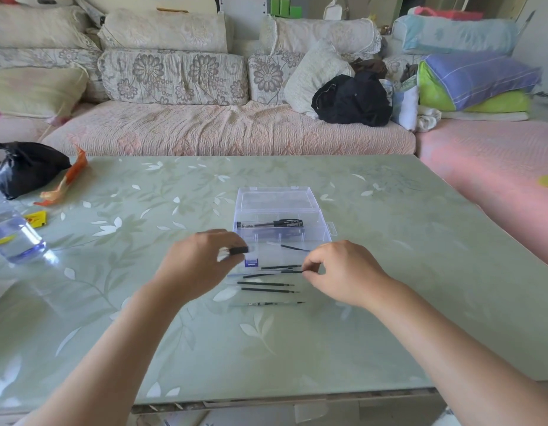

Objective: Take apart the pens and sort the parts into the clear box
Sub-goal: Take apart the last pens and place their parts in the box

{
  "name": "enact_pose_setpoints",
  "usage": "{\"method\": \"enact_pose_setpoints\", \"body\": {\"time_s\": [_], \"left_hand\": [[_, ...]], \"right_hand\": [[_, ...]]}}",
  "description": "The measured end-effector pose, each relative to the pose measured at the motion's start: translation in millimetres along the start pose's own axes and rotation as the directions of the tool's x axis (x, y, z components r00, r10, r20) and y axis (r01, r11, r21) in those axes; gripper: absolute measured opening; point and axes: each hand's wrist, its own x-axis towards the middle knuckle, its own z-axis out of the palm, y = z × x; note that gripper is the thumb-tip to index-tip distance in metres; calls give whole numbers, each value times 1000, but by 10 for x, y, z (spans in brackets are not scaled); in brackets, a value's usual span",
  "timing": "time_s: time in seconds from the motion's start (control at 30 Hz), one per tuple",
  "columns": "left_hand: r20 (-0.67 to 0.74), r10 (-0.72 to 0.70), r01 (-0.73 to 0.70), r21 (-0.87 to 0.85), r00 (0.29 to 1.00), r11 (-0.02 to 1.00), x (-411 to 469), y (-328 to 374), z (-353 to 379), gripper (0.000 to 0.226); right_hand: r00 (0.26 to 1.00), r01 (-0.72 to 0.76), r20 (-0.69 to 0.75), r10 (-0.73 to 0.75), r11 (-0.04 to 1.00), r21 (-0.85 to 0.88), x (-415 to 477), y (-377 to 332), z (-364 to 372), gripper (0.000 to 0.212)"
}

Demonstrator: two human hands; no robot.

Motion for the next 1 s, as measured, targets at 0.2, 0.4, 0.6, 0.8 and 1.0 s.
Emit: {"method": "enact_pose_setpoints", "body": {"time_s": [0.2,0.4,0.6,0.8,1.0], "left_hand": [[98,113,-114,7,989,993,-58,201,225,9],[155,63,-70,44,986,997,-39,195,232,12],[225,38,-52,57,974,997,-62,160,276,15],[378,56,-83,57,924,995,-71,189,299,13],[405,65,-90,42,912,995,-91,177,278,17]], "right_hand": [[997,51,-59,-49,998,33,-8,-83,23,14],[999,33,-27,-32,999,27,13,-50,11,13],[1000,-27,-9,27,1000,11,-28,110,-29,9],[998,-26,56,23,998,59,-110,94,74,8],[996,24,91,-26,999,26,-134,110,164,9]]}}
